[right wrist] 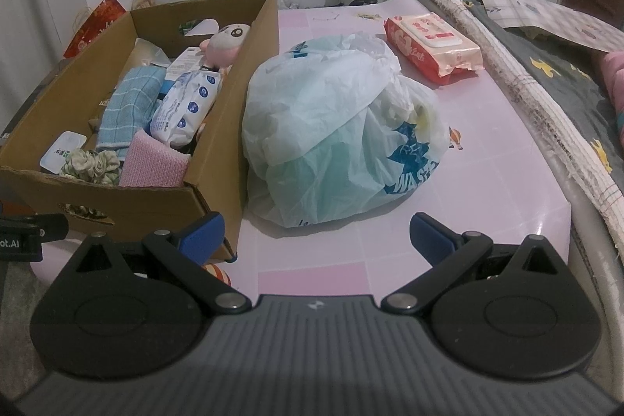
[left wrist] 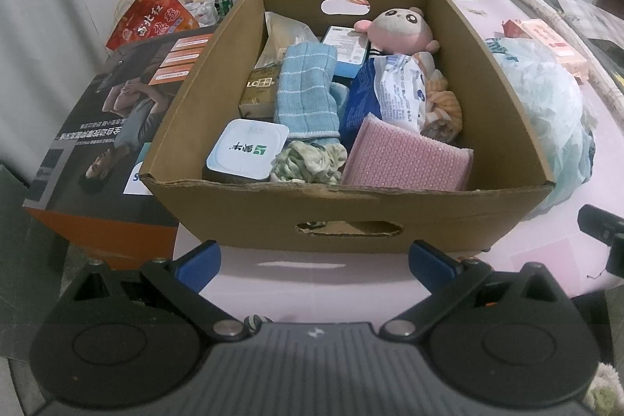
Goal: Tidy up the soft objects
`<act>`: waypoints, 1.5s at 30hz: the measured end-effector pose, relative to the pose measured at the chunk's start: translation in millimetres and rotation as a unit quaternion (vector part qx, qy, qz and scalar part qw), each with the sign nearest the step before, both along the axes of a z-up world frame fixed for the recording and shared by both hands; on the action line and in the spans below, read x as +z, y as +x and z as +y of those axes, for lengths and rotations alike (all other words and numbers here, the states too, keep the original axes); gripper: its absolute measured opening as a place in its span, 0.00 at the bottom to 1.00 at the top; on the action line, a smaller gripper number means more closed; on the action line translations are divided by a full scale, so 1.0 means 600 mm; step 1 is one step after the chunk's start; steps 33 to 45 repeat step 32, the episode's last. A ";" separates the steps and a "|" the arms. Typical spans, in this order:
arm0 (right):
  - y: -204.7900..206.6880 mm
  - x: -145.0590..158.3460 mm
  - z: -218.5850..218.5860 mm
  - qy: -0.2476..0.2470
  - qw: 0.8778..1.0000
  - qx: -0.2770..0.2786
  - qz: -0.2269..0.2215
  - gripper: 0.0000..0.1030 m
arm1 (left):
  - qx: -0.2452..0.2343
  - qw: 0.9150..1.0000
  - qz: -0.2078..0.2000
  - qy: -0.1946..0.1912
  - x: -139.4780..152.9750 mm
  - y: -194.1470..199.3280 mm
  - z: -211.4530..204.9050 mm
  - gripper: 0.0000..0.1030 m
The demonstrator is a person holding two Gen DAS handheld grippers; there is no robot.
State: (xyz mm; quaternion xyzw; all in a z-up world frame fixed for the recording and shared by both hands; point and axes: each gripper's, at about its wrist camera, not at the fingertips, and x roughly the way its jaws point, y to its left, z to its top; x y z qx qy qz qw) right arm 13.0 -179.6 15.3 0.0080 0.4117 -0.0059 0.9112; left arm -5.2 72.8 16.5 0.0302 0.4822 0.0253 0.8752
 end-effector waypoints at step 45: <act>0.001 -0.007 -0.001 0.002 1.000 0.003 0.003 0.99 | 0.000 1.000 0.001 0.003 -0.003 -0.001 0.001 1.00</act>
